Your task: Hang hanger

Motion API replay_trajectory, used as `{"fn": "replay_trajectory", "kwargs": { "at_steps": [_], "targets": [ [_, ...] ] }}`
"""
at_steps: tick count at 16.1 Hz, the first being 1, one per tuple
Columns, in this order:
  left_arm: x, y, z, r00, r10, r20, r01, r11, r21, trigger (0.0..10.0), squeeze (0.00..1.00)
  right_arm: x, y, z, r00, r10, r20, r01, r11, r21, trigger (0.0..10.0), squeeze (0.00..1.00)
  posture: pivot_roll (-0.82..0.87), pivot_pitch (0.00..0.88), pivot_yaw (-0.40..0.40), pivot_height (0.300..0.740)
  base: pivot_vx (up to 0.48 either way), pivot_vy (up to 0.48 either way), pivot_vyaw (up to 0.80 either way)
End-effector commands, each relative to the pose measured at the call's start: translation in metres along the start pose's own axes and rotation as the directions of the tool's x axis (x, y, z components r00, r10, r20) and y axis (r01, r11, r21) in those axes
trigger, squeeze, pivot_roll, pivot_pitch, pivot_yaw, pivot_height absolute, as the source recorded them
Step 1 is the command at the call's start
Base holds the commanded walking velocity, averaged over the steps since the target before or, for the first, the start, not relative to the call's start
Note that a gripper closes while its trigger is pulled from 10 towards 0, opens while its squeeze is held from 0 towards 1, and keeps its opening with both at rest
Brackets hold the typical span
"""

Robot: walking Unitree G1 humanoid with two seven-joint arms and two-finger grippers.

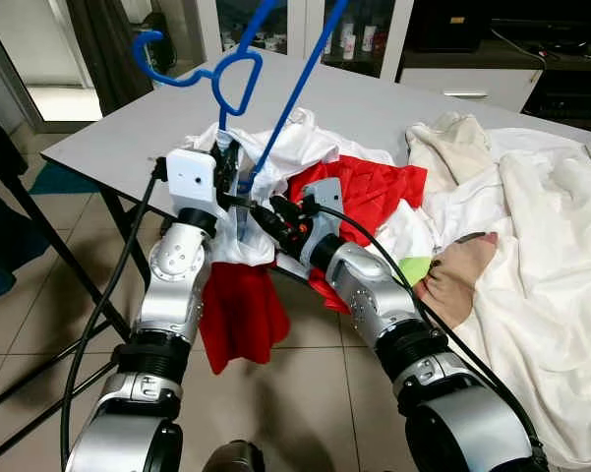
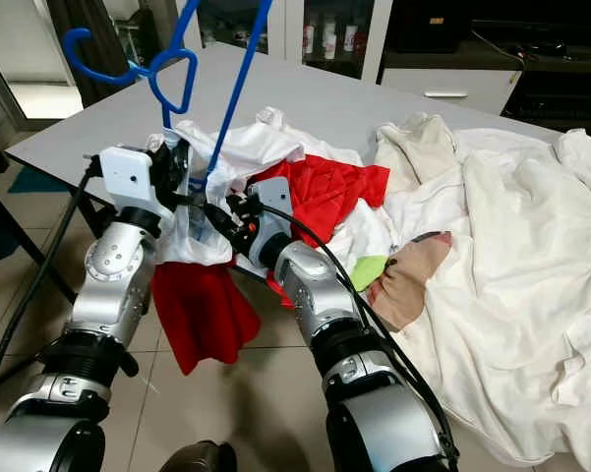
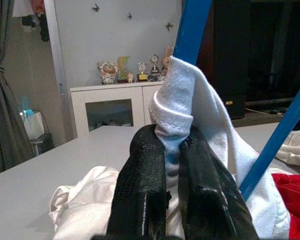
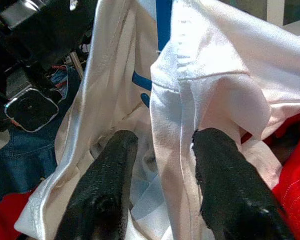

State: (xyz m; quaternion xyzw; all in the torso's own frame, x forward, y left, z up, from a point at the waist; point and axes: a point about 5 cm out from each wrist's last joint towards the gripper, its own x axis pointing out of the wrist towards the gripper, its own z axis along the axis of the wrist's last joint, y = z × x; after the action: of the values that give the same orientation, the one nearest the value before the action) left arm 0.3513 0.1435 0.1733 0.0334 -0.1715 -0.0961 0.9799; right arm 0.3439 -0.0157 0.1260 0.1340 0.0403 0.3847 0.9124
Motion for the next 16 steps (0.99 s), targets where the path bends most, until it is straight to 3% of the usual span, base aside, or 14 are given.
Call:
{"fn": "replay_trajectory", "kwargs": {
  "at_steps": [1,4,7,8,9,10,11,12,13,16],
  "targets": [
    [0.006,0.0,0.009,0.999,-0.012,0.033,0.012,1.0,0.001,10.0,0.0,0.015,0.03,0.003,0.995,0.071,0.066,-0.077,0.994,0.08,0.0,0.0,0.18,0.0,0.043,0.74,0.0,0.0,0.0],
    [0.004,0.0,0.011,0.999,-0.045,0.031,0.045,0.999,0.013,10.0,0.0,0.009,0.023,0.002,0.996,0.044,0.084,-0.05,0.996,0.077,0.0,0.0,0.18,0.0,0.044,0.74,0.0,0.0,0.0],
    [0.003,0.009,0.015,0.99,-0.141,0.021,0.138,0.985,0.099,10.0,0.0,0.003,0.021,-0.001,0.997,0.044,0.071,-0.045,0.999,0.012,0.0,0.0,0.18,0.0,0.044,0.74,0.0,0.0,0.0],
    [0.002,0.011,0.015,0.988,-0.156,0.017,0.153,0.981,0.117,10.0,0.0,0.003,0.021,-0.002,0.997,0.048,0.068,-0.047,0.999,-0.006,3.2,0.0,0.18,0.0,0.044,0.74,0.0,0.0,0.0],
    [0.002,0.015,0.016,0.986,-0.165,0.014,0.162,0.977,0.136,10.0,0.0,0.002,0.022,-0.002,0.996,0.052,0.069,-0.051,0.999,-0.019,9.7,0.0,0.18,0.0,0.044,0.74,0.0,0.0,0.0],
    [0.003,0.024,0.02,0.987,-0.163,0.015,0.159,0.975,0.158,10.0,0.0,0.002,0.024,-0.001,0.996,0.064,0.067,-0.061,0.997,-0.039,10.0,0.01,0.18,0.0,0.044,0.74,0.0,0.0,0.0],
    [0.004,0.028,0.021,0.988,-0.156,0.017,0.151,0.975,0.164,10.0,0.0,0.002,0.025,-0.001,0.995,0.07,0.067,-0.067,0.997,-0.043,10.0,0.2,0.18,0.0,0.041,0.74,0.0,0.0,0.0],
    [0.006,0.034,0.025,0.989,-0.147,0.02,0.141,0.975,0.173,10.0,0.0,0.002,0.027,-0.001,0.994,0.083,0.065,-0.08,0.996,-0.047,10.0,0.84,0.18,0.0,0.04,0.74,0.0,0.0,0.0],
    [0.007,0.038,0.026,0.989,-0.144,0.021,0.138,0.974,0.179,10.0,0.0,0.002,0.03,0.0,0.992,0.108,0.066,-0.105,0.994,-0.038,10.0,1.0,0.19,0.0,0.04,0.74,0.0,0.0,0.0],
    [0.007,0.038,0.027,0.987,-0.162,0.022,0.156,0.972,0.176,10.0,0.0,0.003,0.038,-0.003,0.985,0.169,0.029,-0.168,0.985,-0.041,10.0,1.0,0.18,0.001,0.04,0.74,0.0,0.0,0.0]
  ]
}}
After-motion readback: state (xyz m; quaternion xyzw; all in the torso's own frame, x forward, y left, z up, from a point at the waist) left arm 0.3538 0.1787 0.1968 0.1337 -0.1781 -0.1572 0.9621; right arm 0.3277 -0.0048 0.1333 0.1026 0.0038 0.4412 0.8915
